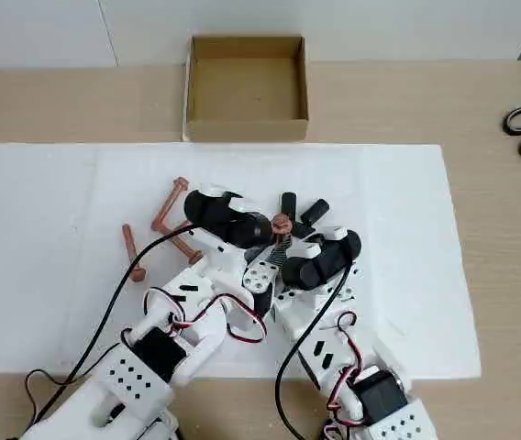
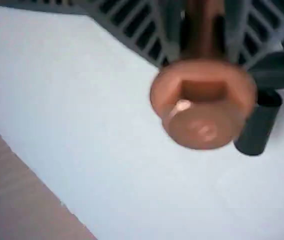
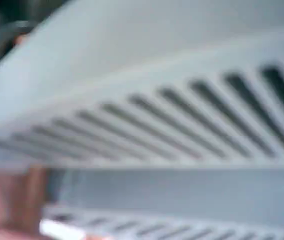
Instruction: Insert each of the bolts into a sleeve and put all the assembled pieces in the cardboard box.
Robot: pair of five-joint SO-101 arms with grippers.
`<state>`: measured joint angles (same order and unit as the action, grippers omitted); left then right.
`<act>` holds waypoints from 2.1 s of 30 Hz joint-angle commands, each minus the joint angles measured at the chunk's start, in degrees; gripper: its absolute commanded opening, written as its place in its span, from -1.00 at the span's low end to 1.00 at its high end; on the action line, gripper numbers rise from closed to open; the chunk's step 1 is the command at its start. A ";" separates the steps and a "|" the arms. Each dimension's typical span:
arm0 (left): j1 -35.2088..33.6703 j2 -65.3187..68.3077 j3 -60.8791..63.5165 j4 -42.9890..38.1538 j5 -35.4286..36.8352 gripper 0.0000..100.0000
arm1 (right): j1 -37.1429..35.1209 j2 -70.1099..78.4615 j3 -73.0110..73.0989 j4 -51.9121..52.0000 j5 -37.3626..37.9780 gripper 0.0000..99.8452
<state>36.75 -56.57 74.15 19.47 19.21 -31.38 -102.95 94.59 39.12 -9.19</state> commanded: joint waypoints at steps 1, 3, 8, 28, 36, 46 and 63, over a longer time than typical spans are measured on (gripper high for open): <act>2.81 -0.09 -0.13 2.55 -0.35 -0.98 | -0.04 -1.01 -1.14 -1.27 -0.35 -0.99; 2.90 -0.09 -0.13 2.81 -2.29 -0.98 | -0.04 -1.01 -1.14 -1.36 -0.35 -0.99; 3.69 -0.09 -1.54 7.65 -4.40 -0.93 | 0.04 -1.01 -1.14 -1.45 -0.35 -0.99; 0.88 -0.18 -10.07 18.11 -4.48 -0.59 | 0.04 -1.01 -1.14 -1.45 -0.35 -0.99; 0.26 -0.18 -17.36 32.70 -4.75 -0.49 | 0.04 -1.01 -1.14 -1.45 -0.35 -0.99; -6.68 -0.18 -25.27 45.45 -4.75 -0.40 | 0.04 -1.01 -1.14 -1.45 -0.35 -0.99; -37.54 -0.18 -39.08 68.92 -17.58 -0.40 | 3.91 -0.92 -1.23 -1.01 6.68 -0.99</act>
<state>3.60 -56.04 37.76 85.41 4.44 -29.71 -103.03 94.68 39.12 -7.25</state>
